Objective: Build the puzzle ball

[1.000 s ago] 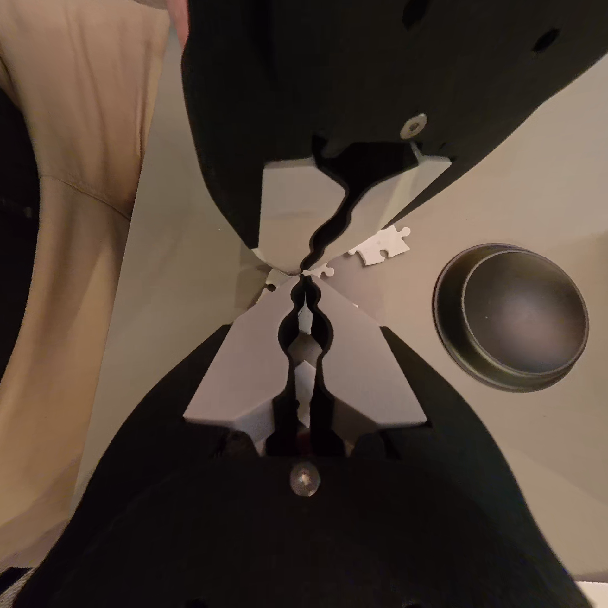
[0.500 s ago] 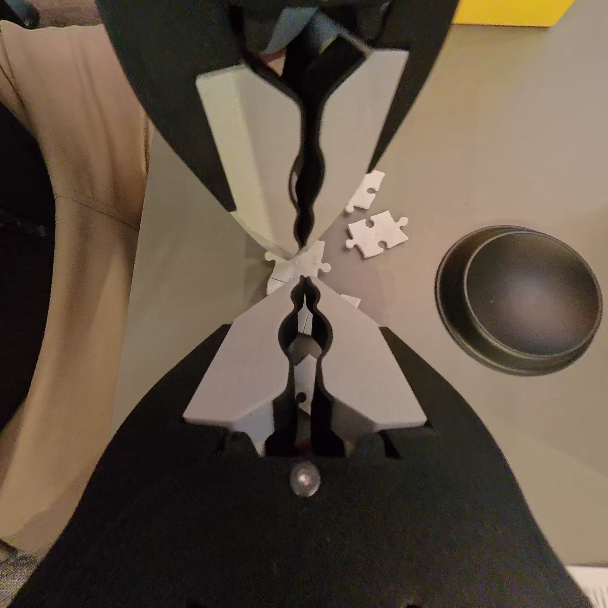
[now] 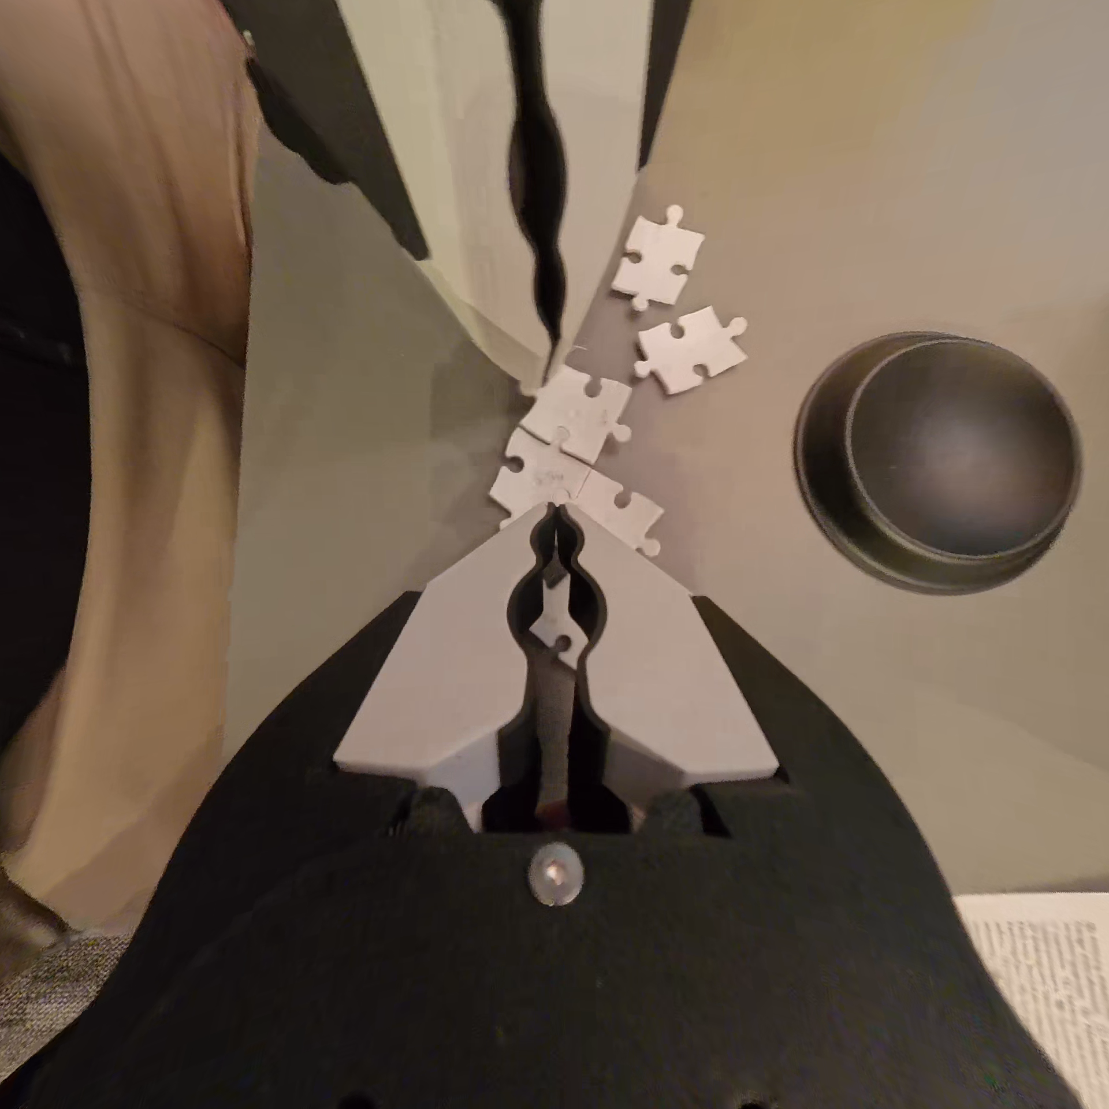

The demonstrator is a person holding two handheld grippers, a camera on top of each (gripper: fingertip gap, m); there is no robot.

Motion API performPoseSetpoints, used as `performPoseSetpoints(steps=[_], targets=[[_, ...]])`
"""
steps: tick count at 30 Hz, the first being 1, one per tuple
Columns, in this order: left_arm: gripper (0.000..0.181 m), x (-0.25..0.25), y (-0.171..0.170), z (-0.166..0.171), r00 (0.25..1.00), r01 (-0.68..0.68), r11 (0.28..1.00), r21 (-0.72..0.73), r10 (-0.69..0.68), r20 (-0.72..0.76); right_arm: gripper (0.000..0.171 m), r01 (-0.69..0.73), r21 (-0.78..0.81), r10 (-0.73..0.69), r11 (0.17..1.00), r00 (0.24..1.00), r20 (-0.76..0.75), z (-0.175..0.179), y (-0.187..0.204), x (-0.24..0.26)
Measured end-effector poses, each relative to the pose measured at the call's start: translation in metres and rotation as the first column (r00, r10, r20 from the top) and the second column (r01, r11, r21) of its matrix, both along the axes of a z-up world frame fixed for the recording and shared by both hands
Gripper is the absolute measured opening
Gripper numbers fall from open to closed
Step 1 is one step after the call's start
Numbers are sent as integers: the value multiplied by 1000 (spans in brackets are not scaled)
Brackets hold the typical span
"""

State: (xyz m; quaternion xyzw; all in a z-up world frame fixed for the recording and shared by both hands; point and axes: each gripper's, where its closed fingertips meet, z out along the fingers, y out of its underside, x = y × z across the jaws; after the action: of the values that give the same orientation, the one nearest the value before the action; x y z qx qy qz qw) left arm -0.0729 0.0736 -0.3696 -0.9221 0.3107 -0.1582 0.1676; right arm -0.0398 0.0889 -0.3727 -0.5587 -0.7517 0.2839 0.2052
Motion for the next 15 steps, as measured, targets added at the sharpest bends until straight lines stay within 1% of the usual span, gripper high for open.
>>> performPoseSetpoints(steps=[3,6,12,13,15], targets=[[1,-1,4,0,1000,-7,1000,9,7,-2,0,-1,-7,1,1000,1000,5,0,-6,0],[2,-5,6,-1,1000,-7,1000,28,8,-19,0,16,-52,-17,999,999,-35,10,-6,0],[6,0,8,11,998,-27,997,76,23,51,0,151,-31,-153,988,986,-73,32,34,31],[6,4,9,14,998,-24,995,101,18,63,0,151,-38,-154,988,985,-78,34,35,34],[4,9,9,11,999,-9,995,99,4,45,0,132,-38,-135,991,988,-82,35,28,32]])
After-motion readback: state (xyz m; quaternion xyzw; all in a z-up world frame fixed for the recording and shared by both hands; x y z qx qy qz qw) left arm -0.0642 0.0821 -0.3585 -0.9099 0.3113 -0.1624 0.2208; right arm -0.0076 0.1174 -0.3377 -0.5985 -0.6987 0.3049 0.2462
